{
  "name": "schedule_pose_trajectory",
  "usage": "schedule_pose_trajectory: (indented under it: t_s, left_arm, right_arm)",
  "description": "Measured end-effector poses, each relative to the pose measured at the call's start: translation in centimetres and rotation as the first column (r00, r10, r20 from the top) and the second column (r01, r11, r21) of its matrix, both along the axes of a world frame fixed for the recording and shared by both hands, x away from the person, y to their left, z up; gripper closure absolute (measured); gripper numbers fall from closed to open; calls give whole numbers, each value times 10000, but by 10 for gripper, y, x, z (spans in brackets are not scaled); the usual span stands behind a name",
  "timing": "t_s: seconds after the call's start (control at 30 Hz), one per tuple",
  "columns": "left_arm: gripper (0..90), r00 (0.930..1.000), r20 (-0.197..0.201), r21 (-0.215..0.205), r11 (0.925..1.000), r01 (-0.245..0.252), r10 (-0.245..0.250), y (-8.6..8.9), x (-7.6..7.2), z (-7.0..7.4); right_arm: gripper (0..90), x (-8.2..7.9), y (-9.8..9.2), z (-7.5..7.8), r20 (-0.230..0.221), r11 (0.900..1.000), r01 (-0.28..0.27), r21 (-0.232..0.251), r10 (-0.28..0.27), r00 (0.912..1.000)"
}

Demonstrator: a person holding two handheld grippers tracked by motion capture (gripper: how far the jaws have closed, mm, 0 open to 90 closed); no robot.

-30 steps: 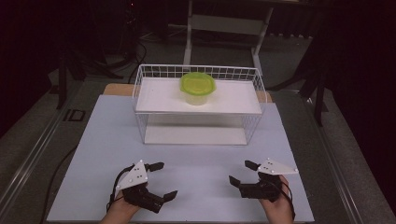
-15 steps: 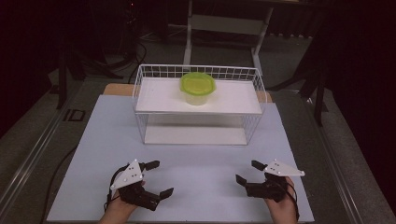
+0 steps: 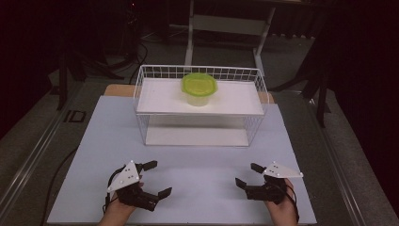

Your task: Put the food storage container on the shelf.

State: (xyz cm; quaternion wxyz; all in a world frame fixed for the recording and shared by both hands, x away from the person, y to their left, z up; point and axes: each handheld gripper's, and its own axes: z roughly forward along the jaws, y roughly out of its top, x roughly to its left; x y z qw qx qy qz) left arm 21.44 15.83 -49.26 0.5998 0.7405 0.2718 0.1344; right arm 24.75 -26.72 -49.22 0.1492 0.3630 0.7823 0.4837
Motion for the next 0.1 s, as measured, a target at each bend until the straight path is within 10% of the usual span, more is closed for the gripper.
schedule_pose_trajectory:
  t_s: [0.1]
  left_arm:
    - [7,10000,-66,-76,10000,-55,54,1,0,0]
  right_arm:
    - [140,0,0,1,63,10000,-13,-7,13,10000]
